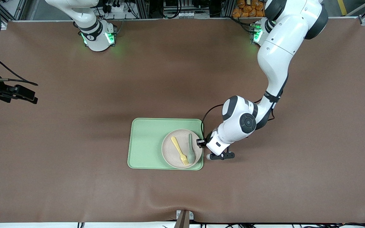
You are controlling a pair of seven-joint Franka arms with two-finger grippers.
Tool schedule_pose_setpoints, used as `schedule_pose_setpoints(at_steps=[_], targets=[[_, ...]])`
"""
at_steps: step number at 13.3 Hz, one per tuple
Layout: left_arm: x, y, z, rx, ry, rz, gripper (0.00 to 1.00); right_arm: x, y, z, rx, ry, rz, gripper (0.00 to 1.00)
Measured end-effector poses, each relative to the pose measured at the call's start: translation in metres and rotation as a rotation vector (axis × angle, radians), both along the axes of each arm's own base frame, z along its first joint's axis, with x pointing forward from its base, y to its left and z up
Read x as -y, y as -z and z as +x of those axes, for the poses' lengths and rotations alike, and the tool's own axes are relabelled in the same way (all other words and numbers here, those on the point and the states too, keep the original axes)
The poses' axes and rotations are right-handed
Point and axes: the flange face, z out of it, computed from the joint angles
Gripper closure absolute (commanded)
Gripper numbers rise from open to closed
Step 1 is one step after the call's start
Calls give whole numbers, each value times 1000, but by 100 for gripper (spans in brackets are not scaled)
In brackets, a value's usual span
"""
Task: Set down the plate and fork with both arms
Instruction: 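Lower the plate onto the tray, open the left gripper while the right gripper approaches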
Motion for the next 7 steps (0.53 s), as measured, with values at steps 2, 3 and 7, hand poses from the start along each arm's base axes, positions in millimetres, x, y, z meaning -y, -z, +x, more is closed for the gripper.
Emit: schedule_pose_setpoints(at_steps=[2, 3, 7], targets=[[3, 4, -2, -1, 4, 2, 100, -3, 9, 5, -8, -4, 0, 0], [5, 6, -3, -2, 6, 2, 100, -1, 12, 8, -6, -1, 2, 0], [9, 11, -6, -2, 9, 3, 33, 0, 23, 14, -9, 7, 24, 0]])
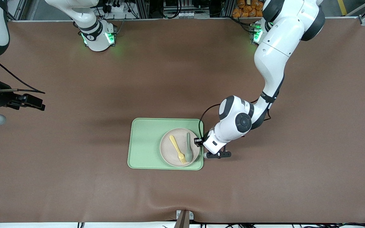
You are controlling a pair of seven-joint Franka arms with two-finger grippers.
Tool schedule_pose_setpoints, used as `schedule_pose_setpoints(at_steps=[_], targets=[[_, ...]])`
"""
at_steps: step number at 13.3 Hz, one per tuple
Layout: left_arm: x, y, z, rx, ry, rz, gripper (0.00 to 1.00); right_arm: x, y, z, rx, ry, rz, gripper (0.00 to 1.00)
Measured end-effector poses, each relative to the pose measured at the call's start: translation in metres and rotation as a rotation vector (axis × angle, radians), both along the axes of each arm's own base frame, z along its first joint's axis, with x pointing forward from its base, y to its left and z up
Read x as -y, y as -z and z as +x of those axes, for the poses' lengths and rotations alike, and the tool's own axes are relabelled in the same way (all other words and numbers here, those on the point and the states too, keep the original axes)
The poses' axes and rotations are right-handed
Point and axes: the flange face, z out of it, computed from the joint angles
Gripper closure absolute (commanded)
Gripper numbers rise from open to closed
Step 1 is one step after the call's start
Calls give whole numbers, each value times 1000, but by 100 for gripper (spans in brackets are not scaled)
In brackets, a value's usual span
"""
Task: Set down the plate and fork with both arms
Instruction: 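Lower the plate onto the tray, open the left gripper while the right gripper approaches, then withdraw the left gripper while the right gripper reaches over the fork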
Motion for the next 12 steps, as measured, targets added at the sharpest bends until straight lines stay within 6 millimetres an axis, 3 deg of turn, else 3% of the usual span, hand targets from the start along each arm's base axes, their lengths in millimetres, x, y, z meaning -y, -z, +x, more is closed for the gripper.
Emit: schedule_pose_setpoints(at_steps=[1, 4, 7, 9, 12], targets=[[-1, 0, 0, 2, -2, 0, 0, -1, 1, 0, -1, 0, 2, 0], [-1, -8, 6, 22, -9, -8, 0, -11, 5, 6, 16, -6, 38, 0], [-2, -43, 17, 64, -24, -30, 0, -38, 19, 15, 19, -31, 95, 0], [-10, -76, 22, 62, -33, -24, 0, -71, 32, 24, 43, -76, 102, 0], [-46, -135, 36, 79, -37, 30, 0, -147, 61, 39, 84, -178, 110, 0]])
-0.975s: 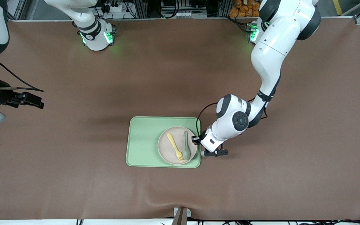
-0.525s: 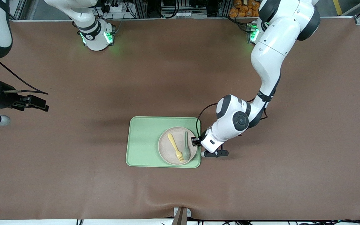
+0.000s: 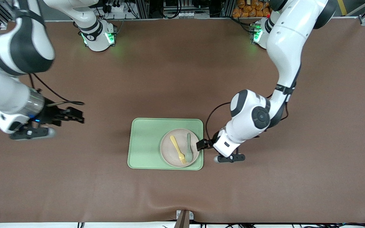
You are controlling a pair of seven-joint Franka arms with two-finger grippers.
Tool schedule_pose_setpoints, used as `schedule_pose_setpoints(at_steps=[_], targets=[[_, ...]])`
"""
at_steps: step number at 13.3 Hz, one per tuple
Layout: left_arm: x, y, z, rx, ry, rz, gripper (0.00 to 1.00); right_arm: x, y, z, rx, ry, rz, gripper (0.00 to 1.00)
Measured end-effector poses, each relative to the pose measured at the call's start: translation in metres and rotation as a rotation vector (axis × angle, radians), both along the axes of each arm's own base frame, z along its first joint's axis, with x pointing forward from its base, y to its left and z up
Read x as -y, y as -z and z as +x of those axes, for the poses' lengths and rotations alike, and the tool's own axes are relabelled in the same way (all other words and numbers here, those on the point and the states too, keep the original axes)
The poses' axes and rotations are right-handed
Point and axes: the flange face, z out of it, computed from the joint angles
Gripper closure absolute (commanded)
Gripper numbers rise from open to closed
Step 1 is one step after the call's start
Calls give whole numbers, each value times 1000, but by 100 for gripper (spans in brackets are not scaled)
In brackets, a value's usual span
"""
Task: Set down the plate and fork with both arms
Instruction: 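Withdraw the left gripper while the right gripper reaches over the fork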
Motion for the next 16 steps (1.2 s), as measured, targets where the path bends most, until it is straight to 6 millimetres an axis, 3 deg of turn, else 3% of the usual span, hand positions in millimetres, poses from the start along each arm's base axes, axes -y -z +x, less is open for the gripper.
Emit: schedule_pose_setpoints(at_steps=[2, 4, 6, 8, 9, 14, 16], targets=[[-40, -38, 12, 13, -21, 40, 0, -50, 22, 13, 30, -61, 8, 0], [-99, -74, 26, 22, -66, 86, 0, -99, 48, 25, 68, -114, 19, 6], [-156, -106, 31, 11, -112, 122, 0, -148, 77, 27, 97, -168, 29, 11], [-197, -141, 25, -10, -138, 163, 0, -199, 108, 21, 120, -226, 37, 17], [-212, -158, 18, -21, -139, 198, 0, -219, 121, 18, 134, -247, 42, 23], [-265, -232, -23, -56, -107, 310, 0, -303, 188, -4, 157, -292, -11, 23], [-276, -254, -41, -79, -94, 324, 0, -318, 209, -10, 172, -327, -69, 23]])
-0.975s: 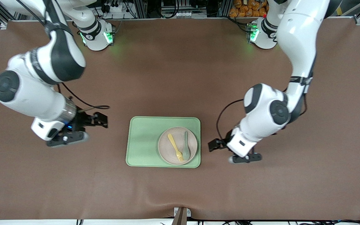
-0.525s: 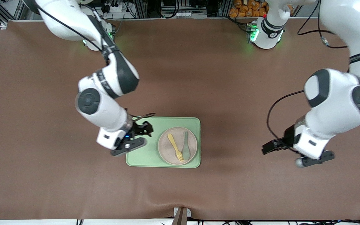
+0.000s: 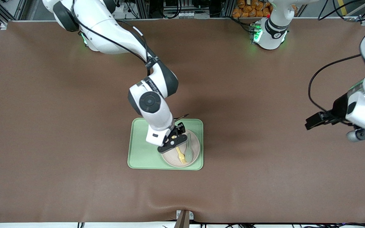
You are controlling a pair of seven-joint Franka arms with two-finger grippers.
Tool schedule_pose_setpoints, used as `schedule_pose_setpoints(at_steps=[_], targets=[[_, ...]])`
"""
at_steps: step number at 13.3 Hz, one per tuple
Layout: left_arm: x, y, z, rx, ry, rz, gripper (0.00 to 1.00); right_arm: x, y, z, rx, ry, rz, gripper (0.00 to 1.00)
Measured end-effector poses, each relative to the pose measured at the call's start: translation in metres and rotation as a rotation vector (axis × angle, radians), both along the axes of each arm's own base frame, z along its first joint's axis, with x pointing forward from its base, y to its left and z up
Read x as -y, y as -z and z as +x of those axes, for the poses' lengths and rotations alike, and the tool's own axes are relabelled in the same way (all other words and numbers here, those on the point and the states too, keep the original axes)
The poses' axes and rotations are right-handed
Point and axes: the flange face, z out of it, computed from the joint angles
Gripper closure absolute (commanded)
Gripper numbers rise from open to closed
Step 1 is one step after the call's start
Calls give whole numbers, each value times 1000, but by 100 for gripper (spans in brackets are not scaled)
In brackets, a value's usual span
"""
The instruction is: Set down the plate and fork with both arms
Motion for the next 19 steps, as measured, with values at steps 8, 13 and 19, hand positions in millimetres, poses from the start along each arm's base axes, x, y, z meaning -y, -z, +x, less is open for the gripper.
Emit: schedule_pose_setpoints(at_steps=[8, 13, 19], targets=[[-3, -64, -77, -27, 103, 41, 0, -4, 62, 8, 87, -35, -22, 28], [-29, -84, -126, -53, 218, 55, 0, -3, 69, 10, 102, -34, -16, 32], [-52, -89, -131, -57, 240, 54, 0, 1, 86, 10, 92, -32, -30, 36]])
